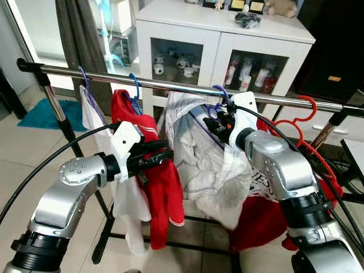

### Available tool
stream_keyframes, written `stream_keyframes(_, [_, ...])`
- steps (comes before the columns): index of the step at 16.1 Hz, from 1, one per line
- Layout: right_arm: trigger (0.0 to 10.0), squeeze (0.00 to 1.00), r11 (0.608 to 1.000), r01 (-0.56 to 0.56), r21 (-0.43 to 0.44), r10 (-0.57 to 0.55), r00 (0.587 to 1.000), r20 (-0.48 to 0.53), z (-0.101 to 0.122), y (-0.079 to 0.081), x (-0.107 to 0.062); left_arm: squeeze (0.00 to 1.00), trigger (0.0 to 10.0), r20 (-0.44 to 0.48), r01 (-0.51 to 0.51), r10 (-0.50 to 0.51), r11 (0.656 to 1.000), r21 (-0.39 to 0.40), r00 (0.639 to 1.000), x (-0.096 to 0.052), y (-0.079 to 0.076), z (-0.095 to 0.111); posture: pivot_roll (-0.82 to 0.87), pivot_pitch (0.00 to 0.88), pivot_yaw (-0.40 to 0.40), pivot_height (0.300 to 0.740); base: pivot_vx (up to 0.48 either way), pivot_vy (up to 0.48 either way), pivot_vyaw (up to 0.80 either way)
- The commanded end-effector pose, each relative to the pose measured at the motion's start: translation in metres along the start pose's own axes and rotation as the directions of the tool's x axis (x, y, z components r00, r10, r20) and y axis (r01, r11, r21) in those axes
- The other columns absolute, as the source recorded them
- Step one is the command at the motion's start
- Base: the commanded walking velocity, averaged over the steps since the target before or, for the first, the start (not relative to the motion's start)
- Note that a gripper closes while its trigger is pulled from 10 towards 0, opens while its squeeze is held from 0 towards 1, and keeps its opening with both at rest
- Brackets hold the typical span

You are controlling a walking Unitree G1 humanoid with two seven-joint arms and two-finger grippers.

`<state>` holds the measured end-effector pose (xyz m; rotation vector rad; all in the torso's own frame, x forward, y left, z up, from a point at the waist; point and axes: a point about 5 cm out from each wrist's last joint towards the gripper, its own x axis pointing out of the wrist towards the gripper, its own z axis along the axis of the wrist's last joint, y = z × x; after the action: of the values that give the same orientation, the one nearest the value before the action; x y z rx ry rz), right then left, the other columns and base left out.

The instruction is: Hang hanger

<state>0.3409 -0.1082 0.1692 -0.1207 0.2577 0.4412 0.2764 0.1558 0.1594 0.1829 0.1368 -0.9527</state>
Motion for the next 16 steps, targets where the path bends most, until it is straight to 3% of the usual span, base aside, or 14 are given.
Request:
stream_keyframes(1, [10.0,0.00,0.996,0.086,0.016,-0.086,0.996,-0.025,-0.003,-0.014,0.001,0.00,10.0,0.012,0.006,-0.006,1.000,0.005,1.000,0.001,-0.001,0.004,-0.02,0.000,-0.066,0.740,0.000,0.000,0.00])
stream_keyframes(8, [10.0,0.00,0.996,0.085,-0.022,-0.085,0.996,-0.003,0.006,-0.025,-0.015,0.00,10.0,0.008,0.002,-0.002,1.000,0.006,1.000,0.001,0.001,0.004,-0.02,0.000,-0.065,0.740,0.000,0.000,0.00])
stream_keyframes(16, [10.0,0.00,0.996,0.068,-0.065,-0.070,0.997,-0.038,0.004,-0.025,-0.037,0.00,10.0,0.003,0.005,-0.005,1.000,0.008,1.000,0.001,0.000,0.003,-0.03,0.000,-0.064,0.740,0.000,0.000,0.00])
